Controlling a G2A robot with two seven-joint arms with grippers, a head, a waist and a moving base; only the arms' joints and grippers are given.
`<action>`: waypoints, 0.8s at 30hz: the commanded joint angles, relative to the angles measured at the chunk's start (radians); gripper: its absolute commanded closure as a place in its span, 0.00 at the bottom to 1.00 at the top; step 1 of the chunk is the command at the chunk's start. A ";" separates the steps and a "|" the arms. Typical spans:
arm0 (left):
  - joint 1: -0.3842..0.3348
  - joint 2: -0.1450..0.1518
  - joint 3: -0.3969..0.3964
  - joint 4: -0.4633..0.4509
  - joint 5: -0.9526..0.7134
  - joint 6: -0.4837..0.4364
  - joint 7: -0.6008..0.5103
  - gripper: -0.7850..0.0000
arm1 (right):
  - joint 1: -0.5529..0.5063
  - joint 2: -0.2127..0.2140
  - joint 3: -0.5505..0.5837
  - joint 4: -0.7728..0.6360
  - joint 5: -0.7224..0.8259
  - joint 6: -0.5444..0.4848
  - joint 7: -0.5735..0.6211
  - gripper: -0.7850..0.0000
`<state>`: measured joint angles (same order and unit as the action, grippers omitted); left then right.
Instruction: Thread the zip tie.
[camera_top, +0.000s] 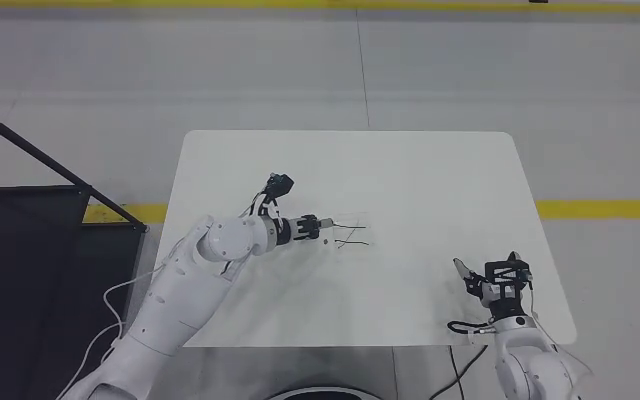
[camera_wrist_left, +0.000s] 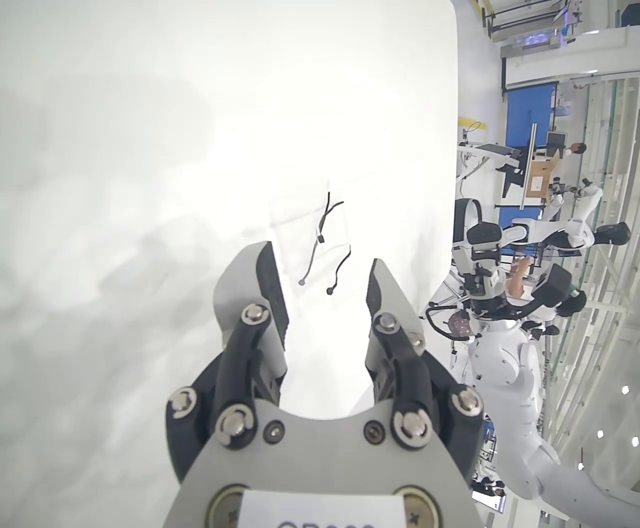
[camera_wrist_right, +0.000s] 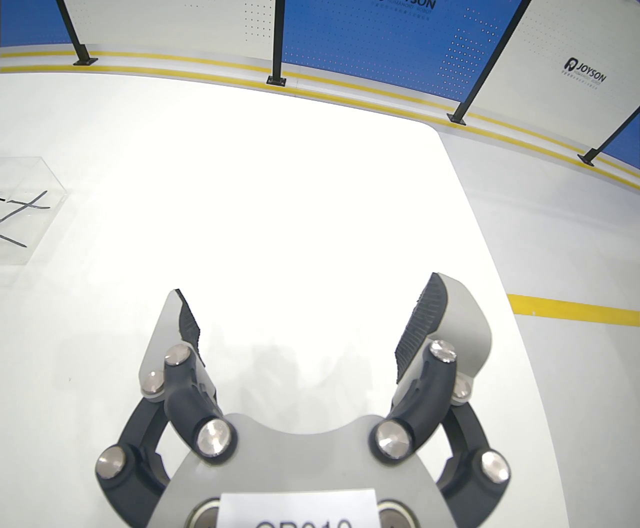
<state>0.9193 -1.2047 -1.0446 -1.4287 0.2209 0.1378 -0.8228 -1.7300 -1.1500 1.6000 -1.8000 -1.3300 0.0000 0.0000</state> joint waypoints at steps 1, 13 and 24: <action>-0.010 -0.003 0.012 0.009 0.005 0.006 -0.002 0.53 | 0.000 0.000 0.000 0.000 0.000 0.000 0.000 0.00; -0.074 -0.023 0.065 0.087 0.004 0.024 0.003 0.55 | 0.000 0.000 0.000 0.000 0.000 0.000 0.000 0.00; -0.120 -0.047 0.107 0.151 -0.024 0.015 0.024 0.59 | 0.000 0.000 0.000 0.000 0.000 0.000 0.000 0.00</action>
<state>0.8024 -1.2500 -0.9410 -1.2812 0.1964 0.1536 -0.7983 -1.7300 -1.1500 1.6000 -1.8000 -1.3300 0.0000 0.0000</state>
